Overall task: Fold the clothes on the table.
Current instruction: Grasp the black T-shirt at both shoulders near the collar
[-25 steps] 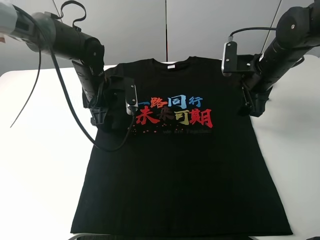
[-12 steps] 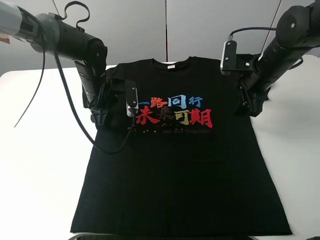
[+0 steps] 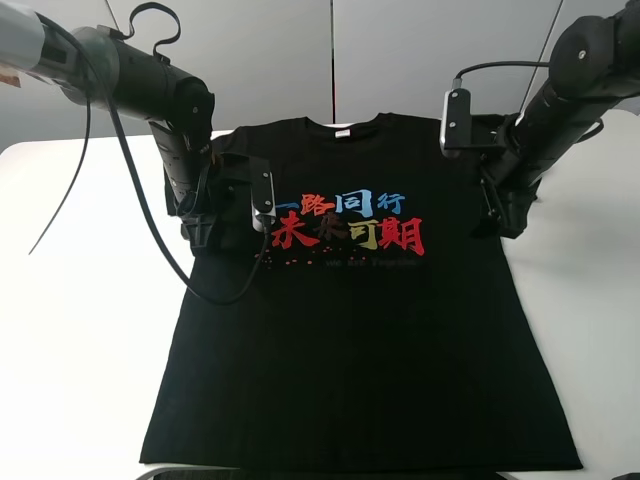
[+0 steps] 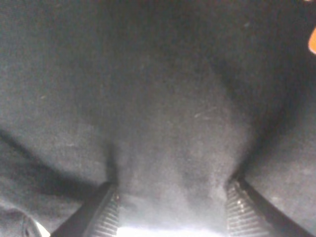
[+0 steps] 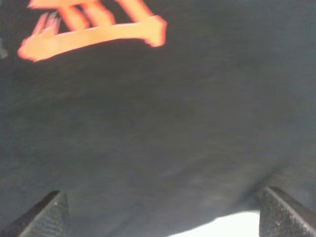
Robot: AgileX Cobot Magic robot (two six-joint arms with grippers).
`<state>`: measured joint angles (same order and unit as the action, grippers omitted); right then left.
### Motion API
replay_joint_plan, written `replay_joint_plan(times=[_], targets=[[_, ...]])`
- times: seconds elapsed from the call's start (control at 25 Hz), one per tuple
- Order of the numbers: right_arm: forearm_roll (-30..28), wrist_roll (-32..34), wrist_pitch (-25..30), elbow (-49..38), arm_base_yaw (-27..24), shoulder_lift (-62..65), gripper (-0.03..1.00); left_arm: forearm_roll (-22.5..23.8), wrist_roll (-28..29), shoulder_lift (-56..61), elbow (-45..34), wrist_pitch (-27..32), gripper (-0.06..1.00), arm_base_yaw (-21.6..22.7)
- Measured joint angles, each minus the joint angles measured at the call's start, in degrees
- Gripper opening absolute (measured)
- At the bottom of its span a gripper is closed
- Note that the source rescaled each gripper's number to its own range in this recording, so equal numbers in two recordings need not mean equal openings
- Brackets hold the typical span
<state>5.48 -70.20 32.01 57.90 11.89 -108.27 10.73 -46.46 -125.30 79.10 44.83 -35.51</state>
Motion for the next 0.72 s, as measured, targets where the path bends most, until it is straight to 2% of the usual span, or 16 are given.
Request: replay_joint_plan(times=[0.36, 0.72], targets=[[-3.43, -2.5, -0.79, 0.12, 0.03, -5.61, 0.83, 0.12, 0.83, 0.0, 0.07, -0.07, 0.67, 0.0], [-3.43, -2.5, 0.77, 1.31, 0.03, -8.05, 0.83, 0.02, 0.93, -0.04, 0.07, -0.22, 0.67, 0.0]])
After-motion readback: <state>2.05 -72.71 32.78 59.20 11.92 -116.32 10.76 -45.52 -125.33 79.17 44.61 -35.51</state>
